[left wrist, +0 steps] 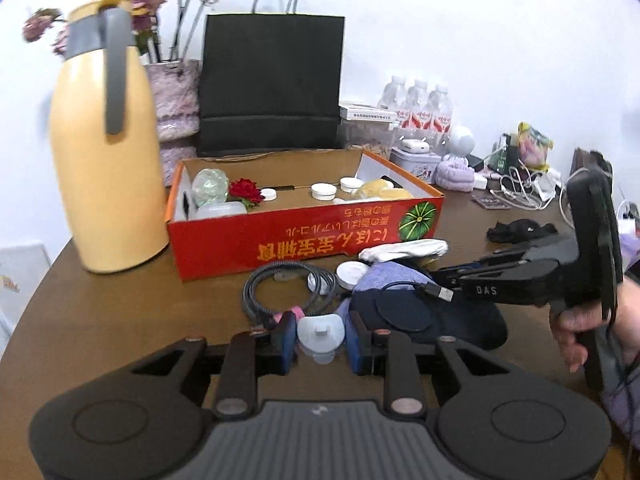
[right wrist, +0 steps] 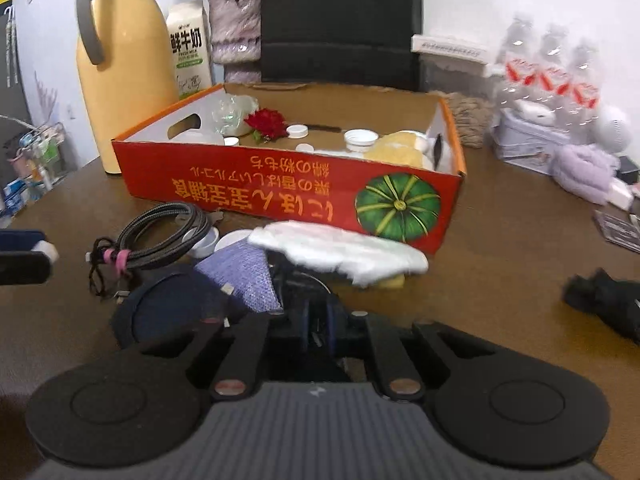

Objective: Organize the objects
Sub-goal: 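Grasp the white heart-shaped piece with the left tool while the right tool grasps a black cable, then carry the heart-shaped piece and black cable into the box and open both tools, then withdraw both open tools from the box, then grasp the braided cable coil with the left tool while the right tool grasps a black cable, then carry both cables into the cardboard box and open both tools, then withdraw both open tools from the box, then grasp the small orange toy with the right tool while the left tool grasps a white cap, then carry the orange toy and white cap into the box and open both tools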

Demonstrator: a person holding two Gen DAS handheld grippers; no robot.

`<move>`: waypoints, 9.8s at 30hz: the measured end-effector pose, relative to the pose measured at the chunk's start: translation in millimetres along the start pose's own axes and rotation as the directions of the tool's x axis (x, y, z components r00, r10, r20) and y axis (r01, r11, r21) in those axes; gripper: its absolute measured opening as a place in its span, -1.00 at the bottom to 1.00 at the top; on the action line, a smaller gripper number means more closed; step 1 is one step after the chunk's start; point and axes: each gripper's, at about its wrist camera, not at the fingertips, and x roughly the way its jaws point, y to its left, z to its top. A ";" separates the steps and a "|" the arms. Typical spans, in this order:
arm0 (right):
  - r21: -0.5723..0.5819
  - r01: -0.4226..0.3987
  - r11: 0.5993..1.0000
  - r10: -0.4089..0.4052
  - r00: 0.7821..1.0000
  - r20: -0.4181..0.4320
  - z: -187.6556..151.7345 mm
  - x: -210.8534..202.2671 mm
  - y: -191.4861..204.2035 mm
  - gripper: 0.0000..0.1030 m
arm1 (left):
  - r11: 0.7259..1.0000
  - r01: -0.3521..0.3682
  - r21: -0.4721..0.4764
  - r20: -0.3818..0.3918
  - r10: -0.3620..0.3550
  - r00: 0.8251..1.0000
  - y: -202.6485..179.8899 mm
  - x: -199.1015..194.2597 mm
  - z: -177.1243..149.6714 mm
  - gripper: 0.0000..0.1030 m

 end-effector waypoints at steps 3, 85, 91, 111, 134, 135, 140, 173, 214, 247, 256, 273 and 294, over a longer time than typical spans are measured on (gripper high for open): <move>0.019 0.060 0.998 -0.061 0.996 0.059 -11.4 -30.5 -1.2 -0.85 | 1.000 -0.008 -0.009 0.023 0.008 1.000 -3.1 -25.0 -3.5 -0.52; -0.227 0.054 0.972 -0.020 0.988 0.153 -142.5 -298.8 85.8 1.00 | 0.997 -0.050 -0.062 0.068 0.055 0.996 -15.7 -182.3 -83.5 0.91; -0.192 0.058 0.980 -0.023 0.984 0.179 -133.5 -293.5 85.1 1.00 | 0.997 -0.043 -0.061 0.062 0.047 0.997 -15.2 -169.1 -82.2 0.91; 0.223 -0.089 0.971 0.067 0.992 0.103 -15.4 -31.7 32.8 -0.68 | 1.000 0.023 -0.009 -0.079 -0.023 0.997 14.3 89.1 24.2 0.86; 0.209 -0.145 0.967 0.078 0.951 0.298 -64.5 -165.5 46.8 -0.74 | 0.993 -0.061 -0.106 0.034 0.065 0.997 -0.6 -88.5 -43.7 0.57; 0.206 -0.150 0.967 0.087 0.954 0.286 -74.9 -175.6 49.3 -0.74 | 0.993 -0.062 -0.105 0.023 0.064 0.998 -3.6 -97.4 -50.9 0.57; 0.238 -0.134 0.962 0.071 0.964 0.256 -115.6 -212.6 56.8 -0.74 | 0.988 -0.106 -0.114 0.034 0.110 0.993 -11.6 -143.9 -73.7 0.57; 0.174 0.027 0.984 -0.028 1.000 0.006 174.3 96.5 -44.7 -0.74 | 0.996 -0.050 0.071 -0.258 0.067 0.964 32.9 211.3 177.9 0.58; -0.012 0.117 0.993 -0.110 0.962 0.248 -124.1 -267.9 81.4 1.00 | 0.997 -0.069 0.037 0.086 0.066 0.994 -28.3 -193.4 -68.2 0.95; 0.030 0.197 0.980 -0.198 0.980 0.013 -22.3 -9.5 -43.5 -0.19 | 1.000 -0.013 0.001 -0.088 0.013 0.996 39.8 146.0 33.6 -0.28; 0.014 0.162 0.987 -0.162 0.986 0.041 -29.7 -14.2 -37.2 -0.72 | 0.999 -0.045 0.029 -0.059 0.047 0.997 28.1 148.3 32.1 -0.90; 0.087 0.183 0.979 -0.199 0.953 0.228 -64.7 -132.5 13.2 -0.74 | 0.989 -0.009 -0.145 0.087 0.021 0.996 -8.9 -64.3 -31.5 -0.90; 0.040 0.027 0.999 -0.038 0.953 0.300 -92.1 -218.5 88.5 -0.74 | 0.987 0.087 -0.135 0.149 -0.066 0.987 6.5 -128.1 -41.8 -0.90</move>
